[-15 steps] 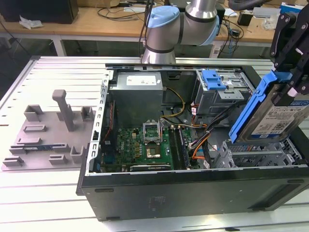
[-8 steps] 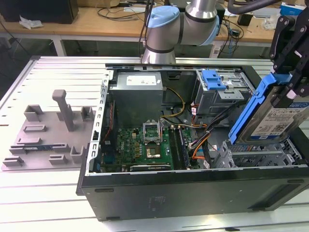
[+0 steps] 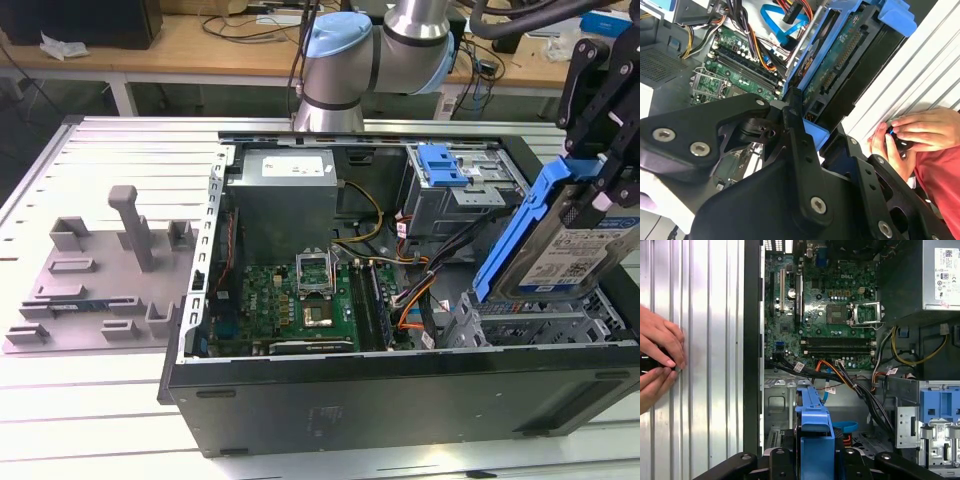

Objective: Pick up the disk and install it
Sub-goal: 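Insert the disk into the insertion slot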

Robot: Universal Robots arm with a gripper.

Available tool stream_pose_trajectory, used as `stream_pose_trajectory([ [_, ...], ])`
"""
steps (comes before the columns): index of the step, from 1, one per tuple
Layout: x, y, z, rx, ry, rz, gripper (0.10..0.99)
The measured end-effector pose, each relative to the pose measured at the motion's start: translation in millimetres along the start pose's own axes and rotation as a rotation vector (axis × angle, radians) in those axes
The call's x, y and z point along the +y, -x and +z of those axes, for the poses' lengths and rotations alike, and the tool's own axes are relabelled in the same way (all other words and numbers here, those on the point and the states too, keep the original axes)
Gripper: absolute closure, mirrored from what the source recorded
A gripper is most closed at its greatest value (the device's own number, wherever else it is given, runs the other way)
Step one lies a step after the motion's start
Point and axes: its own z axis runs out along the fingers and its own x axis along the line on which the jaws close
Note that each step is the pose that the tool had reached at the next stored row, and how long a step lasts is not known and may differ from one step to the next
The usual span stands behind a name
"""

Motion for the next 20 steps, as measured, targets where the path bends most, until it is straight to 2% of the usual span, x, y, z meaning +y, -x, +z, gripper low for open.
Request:
stream_pose_trajectory([
  [14,-1.4,-1.4,8.5,0.0,0.0,0.0,0.722],
  [20,-2.0,-1.7,15.5,0.0,0.0,0.0,0.722],
])
